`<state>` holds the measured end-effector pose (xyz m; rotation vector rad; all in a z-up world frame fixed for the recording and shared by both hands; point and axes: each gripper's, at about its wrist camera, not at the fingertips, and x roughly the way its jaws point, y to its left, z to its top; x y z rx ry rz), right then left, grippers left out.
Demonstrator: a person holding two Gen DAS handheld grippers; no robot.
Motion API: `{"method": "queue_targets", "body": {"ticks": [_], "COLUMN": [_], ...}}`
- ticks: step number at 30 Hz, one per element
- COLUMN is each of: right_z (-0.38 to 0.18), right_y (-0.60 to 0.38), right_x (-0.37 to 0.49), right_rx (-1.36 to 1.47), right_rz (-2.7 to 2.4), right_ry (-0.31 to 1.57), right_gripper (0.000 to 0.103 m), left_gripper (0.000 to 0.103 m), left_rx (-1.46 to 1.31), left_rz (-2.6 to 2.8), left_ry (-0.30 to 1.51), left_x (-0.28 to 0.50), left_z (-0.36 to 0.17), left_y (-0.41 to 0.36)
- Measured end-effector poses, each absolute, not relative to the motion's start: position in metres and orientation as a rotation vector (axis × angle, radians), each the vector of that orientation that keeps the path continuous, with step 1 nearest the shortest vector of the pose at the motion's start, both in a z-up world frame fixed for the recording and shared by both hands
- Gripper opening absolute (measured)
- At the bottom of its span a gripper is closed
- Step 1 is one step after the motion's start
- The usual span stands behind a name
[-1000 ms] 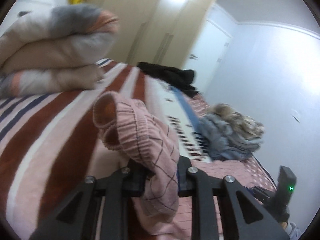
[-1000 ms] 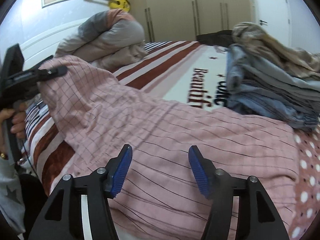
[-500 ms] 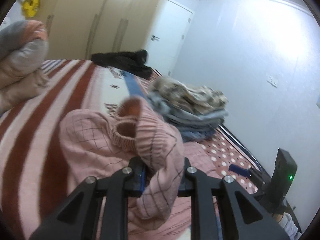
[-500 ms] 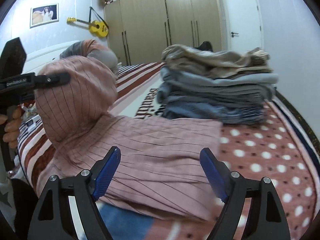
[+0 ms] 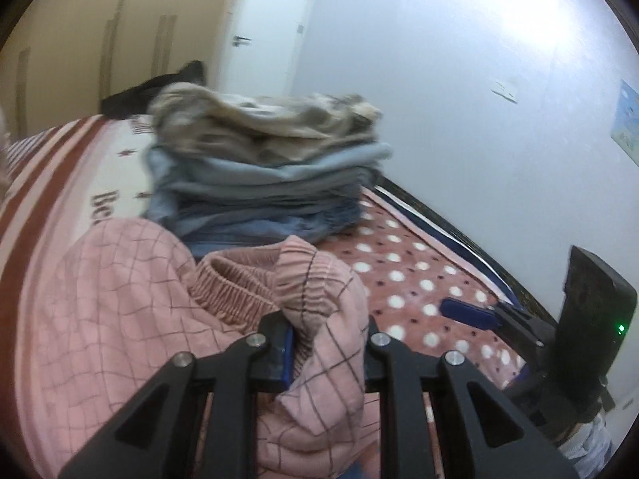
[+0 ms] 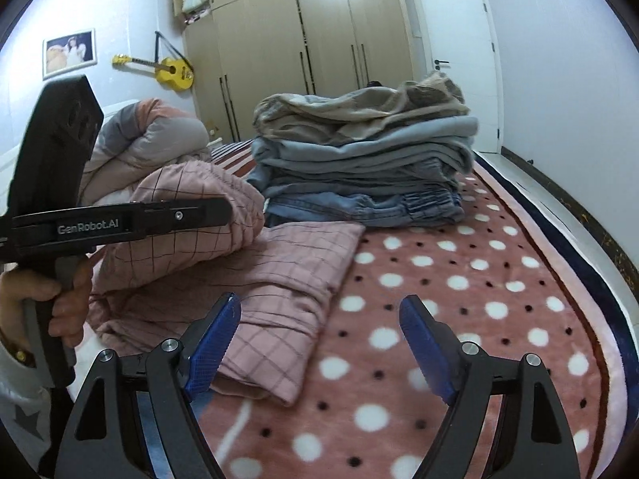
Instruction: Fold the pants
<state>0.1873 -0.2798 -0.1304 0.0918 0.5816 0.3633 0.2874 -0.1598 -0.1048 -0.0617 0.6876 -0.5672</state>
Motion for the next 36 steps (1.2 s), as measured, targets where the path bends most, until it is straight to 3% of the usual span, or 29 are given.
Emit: {"method": "queue_targets", "body": {"ticks": [10,13,15,16,25,32,34,36], "right_z": [-0.137,-0.134,-0.131,-0.128,-0.102,-0.096,-0.103,-0.110], "right_y": [-0.309,-0.314,-0.316,-0.317,-0.296,-0.229,-0.209,-0.197], "right_x": [0.192,0.193,0.191,0.189,0.205,0.257,0.272,0.285], "right_rx": [0.148,0.151,0.144,0.140,0.096,-0.054,-0.115,-0.157], "right_rz": [0.307,0.287,0.273,0.269,0.342,0.515,0.551,0.561], "right_ry": [0.582,0.580,0.575,0.573,0.575,0.683,0.737,0.792], "right_gripper": [0.079,0.078,0.078,0.078,0.079,0.078,0.076,0.061], "left_gripper": [0.015,0.031,0.052,0.054,0.059,0.059,0.059,0.059], "left_rx": [-0.039,-0.056,-0.072,-0.069,-0.065,-0.100,-0.105,-0.123], "left_rz": [-0.652,-0.673,-0.708,-0.712,-0.626,-0.487,-0.480,-0.479], "left_ry": [0.808,0.839,0.839,0.833,0.729,0.768,0.787,0.806], "left_x": [0.293,0.299,0.293,0.289,0.244,0.256,0.258,0.259], "left_z": [-0.150,-0.149,-0.145,-0.142,-0.094,-0.118,-0.129,-0.140], "left_y": [-0.200,-0.202,-0.195,-0.192,-0.101,-0.041,-0.036,-0.030]}}
